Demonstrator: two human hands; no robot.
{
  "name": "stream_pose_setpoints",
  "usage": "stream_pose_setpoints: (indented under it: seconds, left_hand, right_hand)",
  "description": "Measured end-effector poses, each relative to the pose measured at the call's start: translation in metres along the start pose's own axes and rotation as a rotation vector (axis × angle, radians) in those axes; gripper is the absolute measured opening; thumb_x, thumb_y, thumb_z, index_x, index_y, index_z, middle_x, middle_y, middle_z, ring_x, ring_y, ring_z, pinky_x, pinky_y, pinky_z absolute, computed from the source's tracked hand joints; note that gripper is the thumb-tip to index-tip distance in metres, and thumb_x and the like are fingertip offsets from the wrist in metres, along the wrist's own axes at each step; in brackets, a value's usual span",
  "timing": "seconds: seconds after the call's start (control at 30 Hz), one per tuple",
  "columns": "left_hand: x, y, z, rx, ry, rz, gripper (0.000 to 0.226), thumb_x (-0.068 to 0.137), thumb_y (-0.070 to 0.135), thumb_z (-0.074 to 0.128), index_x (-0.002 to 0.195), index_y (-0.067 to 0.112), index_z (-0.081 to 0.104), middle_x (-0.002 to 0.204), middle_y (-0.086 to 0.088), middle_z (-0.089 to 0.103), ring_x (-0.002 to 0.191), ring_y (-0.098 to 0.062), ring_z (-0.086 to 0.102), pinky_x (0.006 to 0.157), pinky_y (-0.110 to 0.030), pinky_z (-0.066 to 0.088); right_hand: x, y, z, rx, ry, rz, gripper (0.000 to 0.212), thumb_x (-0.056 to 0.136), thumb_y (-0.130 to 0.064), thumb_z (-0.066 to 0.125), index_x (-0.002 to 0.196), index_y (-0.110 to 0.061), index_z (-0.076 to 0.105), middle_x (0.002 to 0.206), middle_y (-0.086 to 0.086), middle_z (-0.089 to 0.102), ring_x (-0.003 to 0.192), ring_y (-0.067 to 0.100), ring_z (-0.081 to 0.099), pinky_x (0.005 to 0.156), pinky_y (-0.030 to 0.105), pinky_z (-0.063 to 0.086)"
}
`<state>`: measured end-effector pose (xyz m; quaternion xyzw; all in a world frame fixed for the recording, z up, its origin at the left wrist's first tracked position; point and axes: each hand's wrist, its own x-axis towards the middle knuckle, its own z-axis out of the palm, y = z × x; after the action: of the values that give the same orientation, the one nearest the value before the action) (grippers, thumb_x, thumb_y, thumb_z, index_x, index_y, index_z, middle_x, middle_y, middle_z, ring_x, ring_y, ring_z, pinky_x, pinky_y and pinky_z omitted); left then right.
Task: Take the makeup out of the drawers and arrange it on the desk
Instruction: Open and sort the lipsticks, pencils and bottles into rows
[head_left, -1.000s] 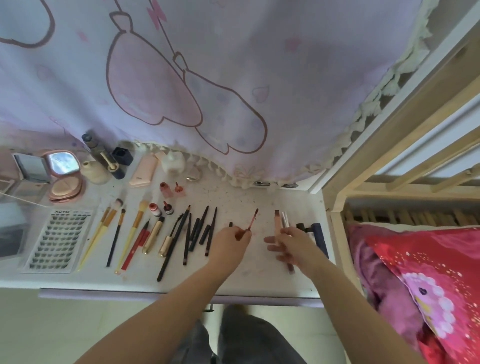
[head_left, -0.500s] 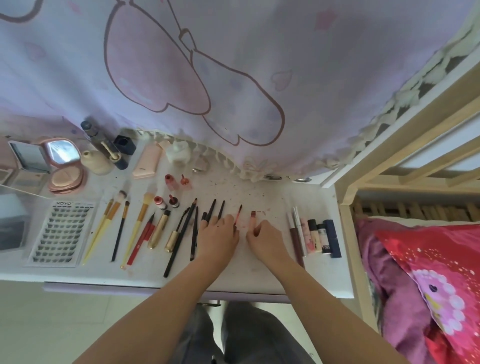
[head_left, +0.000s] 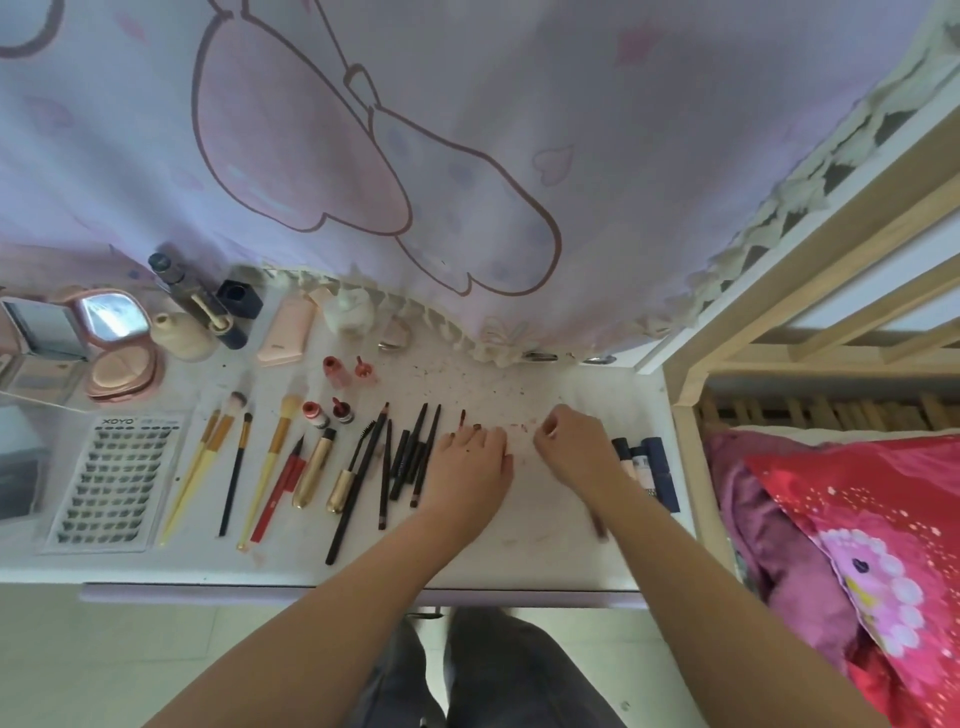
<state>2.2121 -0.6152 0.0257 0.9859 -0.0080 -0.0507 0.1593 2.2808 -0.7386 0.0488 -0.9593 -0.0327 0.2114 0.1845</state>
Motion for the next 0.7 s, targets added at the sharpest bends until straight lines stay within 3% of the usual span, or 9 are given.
stream_pose_setpoints:
  seconds: [0.07, 0.17, 0.47, 0.53, 0.63, 0.7]
  left_hand:
    - [0.008, 0.024, 0.003, -0.011, -0.087, 0.038, 0.028, 0.098, 0.030, 0.037, 0.110, 0.011, 0.053, 0.106, -0.006, 0.062, 0.102, -0.027, 0.053, 0.089, -0.038, 0.035]
    - [0.023, 0.053, 0.015, 0.046, -0.219, 0.017, 0.035, 0.100, 0.036, 0.030, 0.118, 0.012, 0.046, 0.120, -0.007, 0.056, 0.112, -0.027, 0.047, 0.091, -0.038, 0.033]
    - [0.036, 0.072, 0.039, 0.071, -0.276, -0.173, 0.052, 0.094, 0.048, 0.033, 0.129, 0.011, 0.043, 0.122, -0.008, 0.055, 0.113, -0.028, 0.046, 0.090, -0.039, 0.033]
    - [0.035, 0.071, 0.037, 0.024, -0.274, -0.223, 0.049, 0.094, 0.047, 0.033, 0.126, 0.012, 0.046, 0.121, -0.007, 0.056, 0.113, -0.026, 0.047, 0.092, -0.039, 0.032]
    - [0.031, 0.063, 0.030, -0.067, -0.249, -0.297, 0.046, 0.095, 0.049, 0.034, 0.114, 0.013, 0.053, 0.114, -0.004, 0.059, 0.110, -0.024, 0.051, 0.102, -0.038, 0.029]
    - [0.027, 0.055, 0.026, -0.218, -0.185, -0.337, 0.041, 0.096, 0.046, 0.036, 0.107, 0.013, 0.056, 0.108, -0.004, 0.061, 0.103, -0.024, 0.054, 0.108, -0.039, 0.029]
  right_hand:
    - [0.012, 0.020, -0.017, -0.091, 0.012, 0.004, 0.023, 0.095, -0.019, 0.042, 0.105, -0.006, 0.059, 0.103, 0.012, 0.065, 0.094, 0.028, 0.059, 0.072, 0.028, 0.040]
    - [0.024, 0.034, -0.024, -0.214, -0.036, -0.012, 0.025, 0.095, -0.024, 0.042, 0.105, -0.007, 0.058, 0.102, 0.011, 0.065, 0.092, 0.028, 0.059, 0.072, 0.030, 0.044]
    - [0.032, 0.027, -0.015, -0.350, -0.068, -0.093, 0.028, 0.095, -0.034, 0.046, 0.106, -0.008, 0.054, 0.099, 0.008, 0.063, 0.091, 0.027, 0.060, 0.067, 0.030, 0.039]
    - [0.033, 0.022, -0.012, -0.325, -0.088, -0.098, 0.025, 0.094, -0.032, 0.046, 0.099, -0.009, 0.055, 0.090, 0.007, 0.061, 0.084, 0.026, 0.059, 0.066, 0.030, 0.039]
    - [0.036, 0.012, -0.013, -0.109, -0.123, -0.078, 0.029, 0.093, -0.028, 0.047, 0.070, -0.009, 0.046, 0.066, 0.004, 0.050, 0.066, 0.023, 0.051, 0.061, 0.031, 0.039]
    - [0.036, 0.005, -0.022, 0.052, -0.120, -0.084, 0.029, 0.094, -0.023, 0.046, 0.070, -0.006, 0.047, 0.066, 0.008, 0.053, 0.062, 0.021, 0.049, 0.061, 0.031, 0.039]
